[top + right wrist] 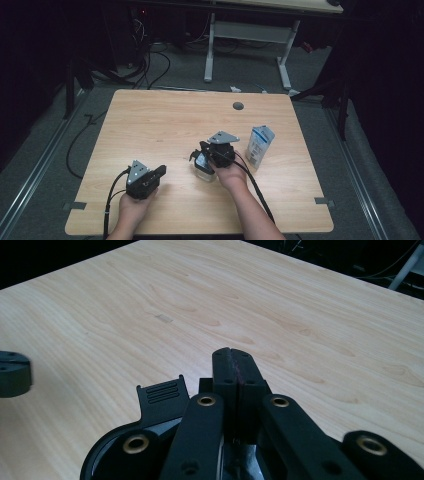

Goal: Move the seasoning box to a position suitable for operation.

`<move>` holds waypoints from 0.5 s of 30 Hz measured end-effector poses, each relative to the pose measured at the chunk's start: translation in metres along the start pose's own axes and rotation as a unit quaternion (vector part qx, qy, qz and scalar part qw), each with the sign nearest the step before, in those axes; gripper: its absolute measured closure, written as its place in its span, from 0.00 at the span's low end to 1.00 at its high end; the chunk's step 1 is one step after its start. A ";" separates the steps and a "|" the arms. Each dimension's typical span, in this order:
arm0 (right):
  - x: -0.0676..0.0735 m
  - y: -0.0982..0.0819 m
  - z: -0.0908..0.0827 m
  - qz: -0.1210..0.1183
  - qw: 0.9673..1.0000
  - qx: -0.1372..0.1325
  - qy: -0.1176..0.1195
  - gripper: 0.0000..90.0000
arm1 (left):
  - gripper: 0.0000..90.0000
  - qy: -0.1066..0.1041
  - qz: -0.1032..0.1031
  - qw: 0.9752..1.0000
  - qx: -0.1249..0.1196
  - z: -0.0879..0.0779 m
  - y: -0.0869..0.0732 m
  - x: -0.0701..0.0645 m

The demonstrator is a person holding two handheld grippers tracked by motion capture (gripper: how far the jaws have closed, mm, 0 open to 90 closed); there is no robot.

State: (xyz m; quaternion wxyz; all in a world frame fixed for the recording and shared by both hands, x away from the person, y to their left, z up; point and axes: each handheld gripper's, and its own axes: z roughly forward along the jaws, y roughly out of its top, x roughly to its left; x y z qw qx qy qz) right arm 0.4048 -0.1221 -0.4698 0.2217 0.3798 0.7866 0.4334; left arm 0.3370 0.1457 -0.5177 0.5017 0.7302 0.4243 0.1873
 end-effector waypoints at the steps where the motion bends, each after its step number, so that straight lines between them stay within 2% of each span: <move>1: 0.002 -0.004 -0.006 0.003 1.000 -0.001 0.000 1.00 | 0.94 0.000 0.002 1.000 0.001 0.001 0.000 -0.002; 4: 0.005 -0.007 -0.011 0.001 1.000 -0.002 0.001 1.00 | 0.91 -0.001 0.007 1.000 0.003 0.003 -0.001 -0.008; 5: 0.005 -0.008 -0.015 0.005 1.000 -0.003 0.002 0.97 | 0.86 0.001 0.011 1.000 0.007 0.005 0.000 -0.010; 7: 0.004 -0.008 -0.018 0.008 1.000 -0.006 0.002 0.94 | 0.83 0.009 0.012 1.000 0.018 0.008 0.001 -0.014; 11: 0.000 -0.014 -0.042 0.012 1.000 -0.026 -0.013 0.91 | 0.72 0.019 0.018 0.999 0.029 0.012 0.003 -0.020; 13: -0.006 -0.025 -0.056 0.016 0.999 -0.035 -0.025 0.90 | 0.70 0.020 0.022 0.999 0.034 0.013 0.003 -0.023; 15: -0.011 -0.038 -0.069 0.024 0.998 -0.040 -0.035 0.90 | 0.66 0.013 0.020 0.999 0.037 0.014 0.004 -0.025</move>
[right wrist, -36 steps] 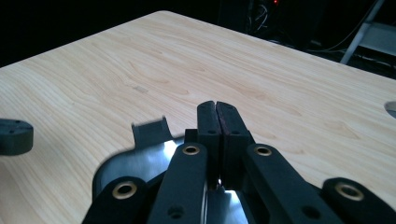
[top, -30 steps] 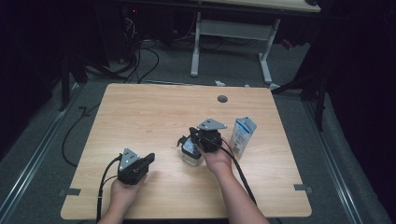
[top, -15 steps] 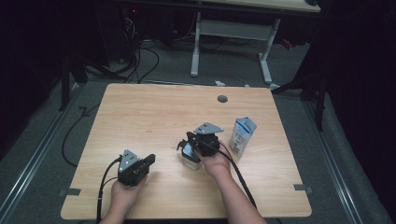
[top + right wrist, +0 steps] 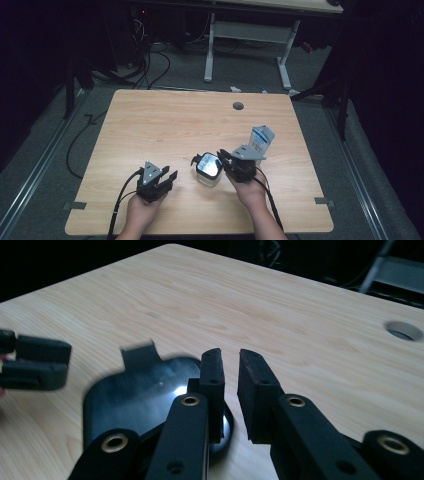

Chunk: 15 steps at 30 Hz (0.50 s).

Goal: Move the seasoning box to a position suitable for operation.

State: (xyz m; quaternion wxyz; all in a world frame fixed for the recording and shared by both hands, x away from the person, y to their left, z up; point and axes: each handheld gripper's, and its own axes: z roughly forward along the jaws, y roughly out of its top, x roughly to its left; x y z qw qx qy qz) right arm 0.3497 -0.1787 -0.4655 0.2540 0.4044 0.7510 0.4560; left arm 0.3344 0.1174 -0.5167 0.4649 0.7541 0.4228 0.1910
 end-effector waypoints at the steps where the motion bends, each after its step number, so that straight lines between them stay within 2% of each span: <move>1: -0.005 -0.013 -0.010 0.003 1.000 0.004 -0.013 0.90 | 0.63 -0.007 0.001 1.000 0.004 0.002 0.000 -0.001; 4: -0.009 -0.028 -0.016 0.005 1.000 0.012 -0.022 0.88 | 0.66 -0.012 0.010 1.000 0.005 0.003 0.001 -0.003; 5: -0.011 -0.037 -0.018 0.008 0.999 0.019 -0.026 0.86 | 0.67 -0.009 0.013 1.000 -0.002 0.003 0.001 -0.005; 7: -0.012 -0.044 -0.019 0.000 0.999 0.025 -0.034 0.86 | 0.62 0.003 0.017 1.000 -0.014 0.004 0.002 -0.008; 8: -0.012 -0.048 -0.019 -0.009 0.999 0.026 -0.042 0.86 | 0.61 0.002 0.009 1.000 -0.009 0.006 0.004 -0.008; 9: -0.013 -0.049 -0.020 -0.012 0.999 0.028 -0.039 0.86 | 0.61 -0.001 -0.001 1.000 -0.005 0.007 0.006 -0.008; 10: -0.015 -0.049 -0.021 -0.011 0.999 0.028 -0.036 0.86 | 0.63 -0.009 -0.010 1.000 -0.004 0.007 0.008 -0.008; 12: -0.018 -0.050 -0.024 0.002 0.999 0.017 -0.032 0.86 | 0.67 -0.010 -0.022 1.000 -0.005 0.007 0.014 -0.009; 15: -0.019 -0.055 -0.024 0.008 0.999 0.018 -0.033 0.85 | 0.77 -0.013 -0.019 1.000 -0.004 0.005 0.026 -0.012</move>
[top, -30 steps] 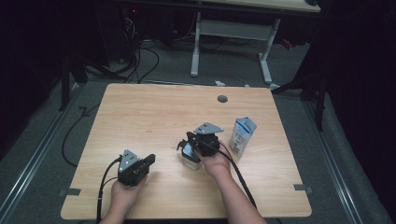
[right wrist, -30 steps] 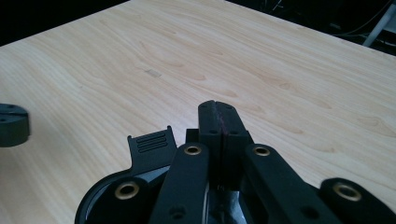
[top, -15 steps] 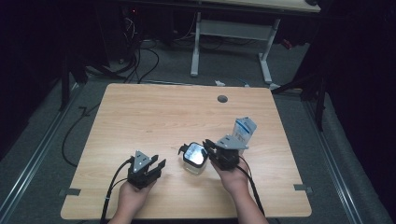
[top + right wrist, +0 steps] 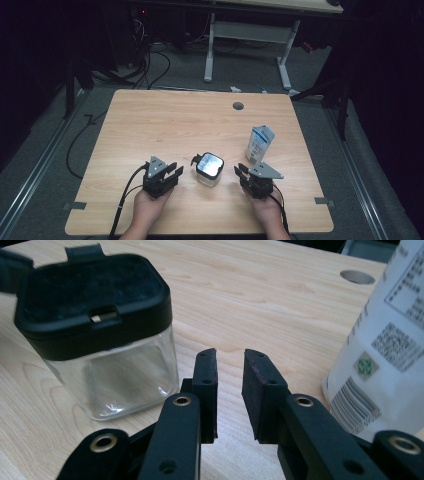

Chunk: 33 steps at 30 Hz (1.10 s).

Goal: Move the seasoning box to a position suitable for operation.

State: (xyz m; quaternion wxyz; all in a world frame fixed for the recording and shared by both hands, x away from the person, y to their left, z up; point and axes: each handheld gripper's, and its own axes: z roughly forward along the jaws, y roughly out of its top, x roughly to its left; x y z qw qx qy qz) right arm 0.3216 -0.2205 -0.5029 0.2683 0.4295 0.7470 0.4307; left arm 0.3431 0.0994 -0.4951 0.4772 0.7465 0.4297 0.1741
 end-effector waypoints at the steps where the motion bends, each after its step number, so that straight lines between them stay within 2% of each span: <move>1: -0.001 -0.001 0.001 0.000 1.000 0.000 0.000 0.85 | 0.81 0.002 0.006 1.000 -0.004 -0.001 0.003 -0.002; 5: 0.003 -0.003 0.002 -0.012 1.000 0.000 0.009 0.90 | 0.82 0.018 0.030 0.999 -0.023 -0.001 0.020 -0.013; 7: 0.005 -0.003 0.003 -0.016 1.000 -0.003 0.014 0.94 | 0.77 0.026 0.038 0.999 -0.021 0.003 0.027 -0.017; 10: 0.006 -0.002 0.003 -0.012 0.999 -0.004 0.034 1.00 | 0.78 0.020 0.035 0.999 -0.021 0.010 0.035 -0.019; 13: 0.008 -0.002 0.004 -0.012 0.999 -0.002 0.036 1.00 | 0.85 0.013 0.045 0.999 -0.019 0.017 0.040 -0.022; 14: 0.009 -0.002 0.005 -0.015 0.999 0.000 0.036 0.99 | 0.89 0.012 0.048 0.999 -0.018 0.018 0.040 -0.024; 18: 0.010 -0.003 0.006 -0.015 0.999 0.002 0.035 0.97 | 0.96 0.004 0.050 0.998 -0.024 0.024 0.042 -0.031; 20: 0.011 -0.003 0.007 -0.015 0.999 0.003 0.035 0.97 | 0.99 0.006 0.054 0.998 -0.026 0.027 0.042 -0.033; 23: 0.011 -0.003 0.007 -0.015 0.999 0.006 0.036 0.99 | 1.00 0.009 0.064 0.998 -0.021 0.030 0.040 -0.035; 33: 0.015 -0.002 0.007 -0.017 0.999 0.002 0.047 1.00 | 1.00 0.015 0.077 0.997 -0.024 0.031 0.040 -0.038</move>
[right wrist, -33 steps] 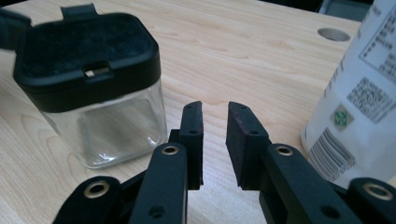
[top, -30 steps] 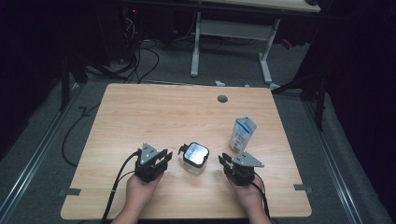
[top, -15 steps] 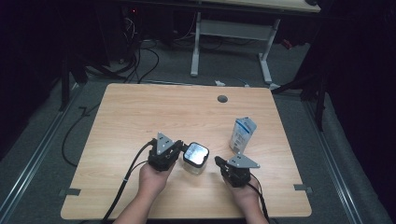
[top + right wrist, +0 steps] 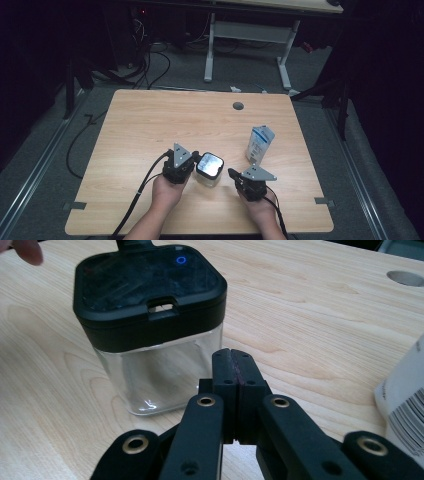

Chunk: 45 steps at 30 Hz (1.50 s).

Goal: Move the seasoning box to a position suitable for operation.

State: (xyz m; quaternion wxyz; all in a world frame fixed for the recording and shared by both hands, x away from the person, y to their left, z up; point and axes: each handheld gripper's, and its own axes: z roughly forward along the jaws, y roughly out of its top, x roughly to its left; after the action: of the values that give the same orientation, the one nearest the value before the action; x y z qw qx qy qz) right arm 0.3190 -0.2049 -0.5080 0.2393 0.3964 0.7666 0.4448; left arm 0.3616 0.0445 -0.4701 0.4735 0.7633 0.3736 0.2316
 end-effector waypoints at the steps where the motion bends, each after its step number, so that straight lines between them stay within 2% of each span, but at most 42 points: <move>1: 0.000 0.000 0.000 0.000 1.000 -0.001 0.001 1.00 | 1.00 0.000 -0.001 1.000 0.000 0.000 0.000 0.000; 21: 0.013 0.001 0.009 -0.012 1.000 0.007 0.016 1.00 | 1.00 0.000 -0.004 1.000 -0.006 0.000 -0.002 0.000; 39: 0.015 0.000 0.010 -0.006 1.000 0.006 0.016 1.00 | 1.00 -0.005 -0.018 1.000 -0.014 0.000 -0.004 0.003; 45: 0.014 0.000 0.011 -0.011 1.000 0.007 0.017 1.00 | 1.00 -0.006 -0.022 1.000 -0.015 0.000 -0.005 0.004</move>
State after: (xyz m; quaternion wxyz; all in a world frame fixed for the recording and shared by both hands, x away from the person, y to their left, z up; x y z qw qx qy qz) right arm 0.3186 -0.1878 -0.5138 0.2286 0.3824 0.7777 0.4434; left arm 0.3626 0.0489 -0.4749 0.4922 0.7487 0.3844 0.2223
